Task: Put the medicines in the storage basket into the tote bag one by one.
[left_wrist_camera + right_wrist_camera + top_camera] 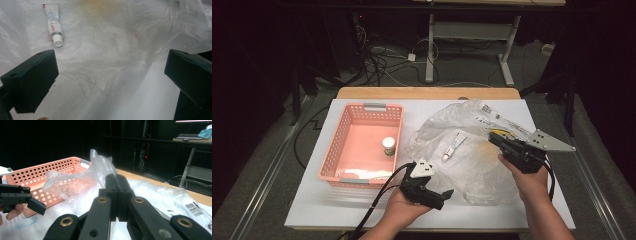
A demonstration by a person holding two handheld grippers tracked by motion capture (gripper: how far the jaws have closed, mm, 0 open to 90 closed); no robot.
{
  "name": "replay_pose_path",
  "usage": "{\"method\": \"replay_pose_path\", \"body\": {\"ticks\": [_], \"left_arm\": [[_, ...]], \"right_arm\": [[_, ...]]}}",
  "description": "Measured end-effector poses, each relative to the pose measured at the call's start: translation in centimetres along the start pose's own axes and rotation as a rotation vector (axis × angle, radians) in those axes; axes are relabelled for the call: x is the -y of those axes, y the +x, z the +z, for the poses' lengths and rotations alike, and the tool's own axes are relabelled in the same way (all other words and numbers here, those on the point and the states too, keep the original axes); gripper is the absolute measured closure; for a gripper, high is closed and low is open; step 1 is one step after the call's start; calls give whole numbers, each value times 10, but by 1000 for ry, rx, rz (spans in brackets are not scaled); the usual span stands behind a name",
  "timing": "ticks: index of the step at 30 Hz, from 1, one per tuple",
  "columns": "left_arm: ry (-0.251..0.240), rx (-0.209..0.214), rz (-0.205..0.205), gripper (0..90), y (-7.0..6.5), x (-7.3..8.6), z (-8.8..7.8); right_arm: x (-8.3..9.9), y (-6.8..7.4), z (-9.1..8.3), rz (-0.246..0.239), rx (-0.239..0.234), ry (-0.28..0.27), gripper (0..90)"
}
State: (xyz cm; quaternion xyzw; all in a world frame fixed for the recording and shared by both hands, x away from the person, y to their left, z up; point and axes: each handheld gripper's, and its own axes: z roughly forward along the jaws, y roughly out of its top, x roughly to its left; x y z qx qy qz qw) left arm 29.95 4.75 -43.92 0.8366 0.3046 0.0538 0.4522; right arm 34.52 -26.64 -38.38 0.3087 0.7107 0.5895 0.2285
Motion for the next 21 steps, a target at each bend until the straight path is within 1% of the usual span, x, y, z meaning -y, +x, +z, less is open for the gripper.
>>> {"method": "replay_pose_path", "body": {"ticks": [3,5,7,14,17,20,21], "left_arm": [[-12,17,-11,0,0,-1,-8],[-21,16,-10,0,1,-2,-15],[-22,6,-14,0,3,-2,-22],[-32,-65,-52,0,22,-1,-46],[-33,-102,-67,0,30,1,-54],[-28,-119,-84,0,38,3,-59],[-28,-131,-88,0,40,4,-61]], "right_arm": [[0,0,0,-7,2,-5,900],[0,-1,-1,-7,1,-3,900],[-1,-1,-1,-2,1,-3,900],[-2,0,-3,-11,-4,-5,900],[-2,0,-3,-3,-5,-8,900],[-1,-2,-4,-1,-2,-8,900],[-1,-3,-4,-1,-1,-8,900]]}}
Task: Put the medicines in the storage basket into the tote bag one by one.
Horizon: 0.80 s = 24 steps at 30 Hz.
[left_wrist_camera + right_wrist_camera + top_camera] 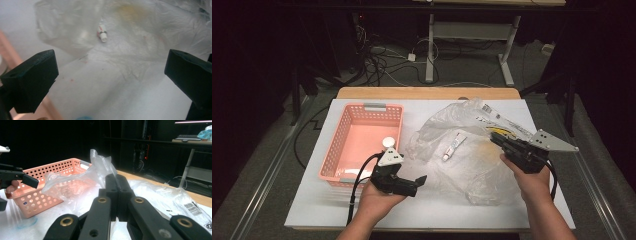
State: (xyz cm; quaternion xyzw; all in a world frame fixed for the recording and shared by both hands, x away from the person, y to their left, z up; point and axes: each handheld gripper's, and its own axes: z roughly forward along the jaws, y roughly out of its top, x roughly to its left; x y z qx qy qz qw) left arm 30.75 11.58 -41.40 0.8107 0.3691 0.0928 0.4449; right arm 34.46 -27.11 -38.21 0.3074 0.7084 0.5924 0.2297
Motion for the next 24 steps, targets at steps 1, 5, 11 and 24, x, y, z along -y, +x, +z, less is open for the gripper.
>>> {"method": "replay_pose_path", "body": {"ticks": [1,5,11,24], "left_arm": [[0,-5,-5,0,3,0,-2],[-13,-46,-25,0,13,2,-10],[-9,-91,-49,0,30,6,-21],[-5,-174,-84,0,57,12,-40]], "right_arm": [[0,0,0,2,1,-1,900],[-1,1,0,-7,4,1,900],[-1,2,0,-6,2,4,900],[0,2,0,-12,0,5,900]]}}
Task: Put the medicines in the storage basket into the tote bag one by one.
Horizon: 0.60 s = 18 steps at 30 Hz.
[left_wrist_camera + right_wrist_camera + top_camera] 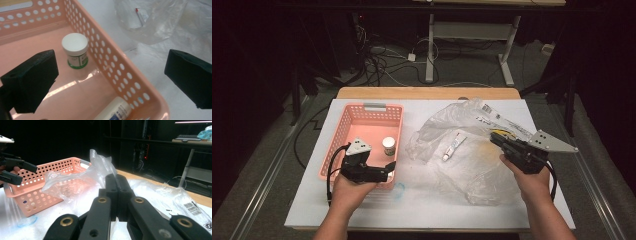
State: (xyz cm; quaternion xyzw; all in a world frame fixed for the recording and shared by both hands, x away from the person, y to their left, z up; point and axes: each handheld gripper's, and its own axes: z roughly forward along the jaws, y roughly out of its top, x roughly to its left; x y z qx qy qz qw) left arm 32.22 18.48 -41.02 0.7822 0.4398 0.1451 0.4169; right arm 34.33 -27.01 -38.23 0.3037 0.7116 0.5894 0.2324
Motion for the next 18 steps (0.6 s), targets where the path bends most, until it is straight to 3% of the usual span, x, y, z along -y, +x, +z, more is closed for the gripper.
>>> {"method": "replay_pose_path", "body": {"ticks": [12,18], "left_arm": [[-25,-31,-53,0,26,7,-11],[-48,-27,-54,0,29,5,-11]], "right_arm": [[4,0,3,17,-3,11,900],[5,1,4,15,-4,18,900]]}}
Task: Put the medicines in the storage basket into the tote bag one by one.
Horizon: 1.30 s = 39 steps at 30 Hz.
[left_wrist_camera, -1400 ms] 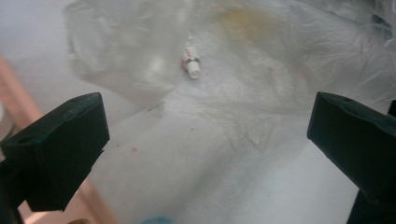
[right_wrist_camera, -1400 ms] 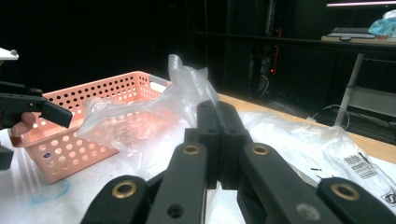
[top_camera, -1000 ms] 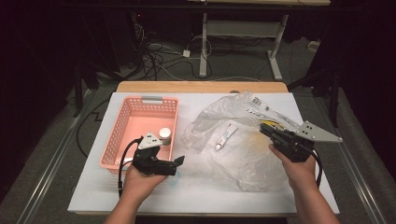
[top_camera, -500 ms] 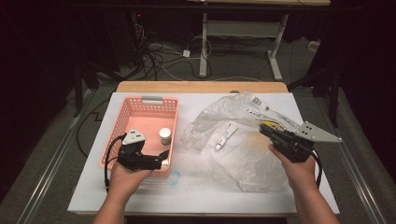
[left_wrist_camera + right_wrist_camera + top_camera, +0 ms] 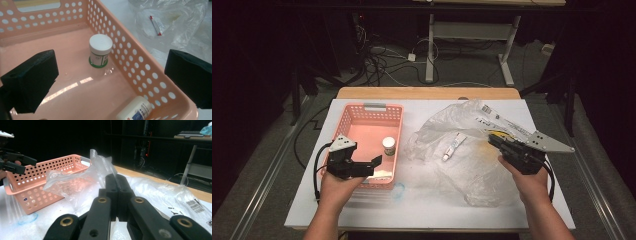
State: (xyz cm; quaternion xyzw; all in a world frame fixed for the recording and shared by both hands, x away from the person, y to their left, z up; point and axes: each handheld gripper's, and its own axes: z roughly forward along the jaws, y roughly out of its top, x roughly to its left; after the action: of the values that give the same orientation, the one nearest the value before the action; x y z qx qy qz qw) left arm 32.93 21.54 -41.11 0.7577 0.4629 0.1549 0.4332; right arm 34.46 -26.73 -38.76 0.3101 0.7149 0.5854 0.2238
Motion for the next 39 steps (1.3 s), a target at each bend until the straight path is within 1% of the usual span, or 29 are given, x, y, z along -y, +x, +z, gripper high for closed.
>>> {"method": "replay_pose_path", "body": {"ticks": [2,3,5,6,7,8,10,12,15,17,18,22,24,30,32,33,34,35,38,39], "left_arm": [[1,-1,18,0,-2,-4,3],[4,2,20,0,-1,-7,4],[-6,9,4,0,1,-12,7],[-9,12,-1,0,1,-15,9],[3,5,10,0,2,-18,11],[13,3,11,0,2,-21,13],[14,21,2,14,5,-27,17],[27,9,12,33,7,-32,22],[59,12,0,54,12,-37,32],[78,9,-1,66,15,-39,38],[81,16,-10,86,16,-40,41],[118,21,-16,142,21,-44,52],[137,13,-21,148,23,-46,56],[198,21,-13,198,27,-50,68],[221,20,-3,223,26,-50,72],[231,27,-7,226,26,-50,74],[241,36,-4,242,26,-50,76],[247,40,-6,250,25,-50,78],[282,50,7,264,24,-51,85],[287,47,8,264,23,-52,87]], "right_arm": [[-1,1,-2,0,3,-5,900],[-2,1,-2,-4,3,-7,900],[-3,0,-3,-8,3,-10,900],[-3,0,-3,0,4,-13,900],[-2,-1,-3,3,4,-11,900],[-2,-1,-3,5,5,-11,900],[-2,-1,-2,4,4,-10,900],[-2,-1,-2,5,4,-11,900],[-2,0,-2,3,4,-12,900],[-2,-1,-2,4,5,-10,900],[-2,-1,-2,2,6,-8,900],[-2,-1,-2,1,6,-9,900],[-2,-1,-2,0,7,-9,900],[-3,-2,-3,2,7,-10,900],[-3,-2,-3,-4,8,-12,900],[-3,-2,-3,-5,7,-15,900],[-3,-2,-3,3,9,-17,900],[-3,-2,-4,4,9,-16,900],[-3,-3,-3,4,11,-17,900],[-3,-3,-3,2,12,-18,900]]}}
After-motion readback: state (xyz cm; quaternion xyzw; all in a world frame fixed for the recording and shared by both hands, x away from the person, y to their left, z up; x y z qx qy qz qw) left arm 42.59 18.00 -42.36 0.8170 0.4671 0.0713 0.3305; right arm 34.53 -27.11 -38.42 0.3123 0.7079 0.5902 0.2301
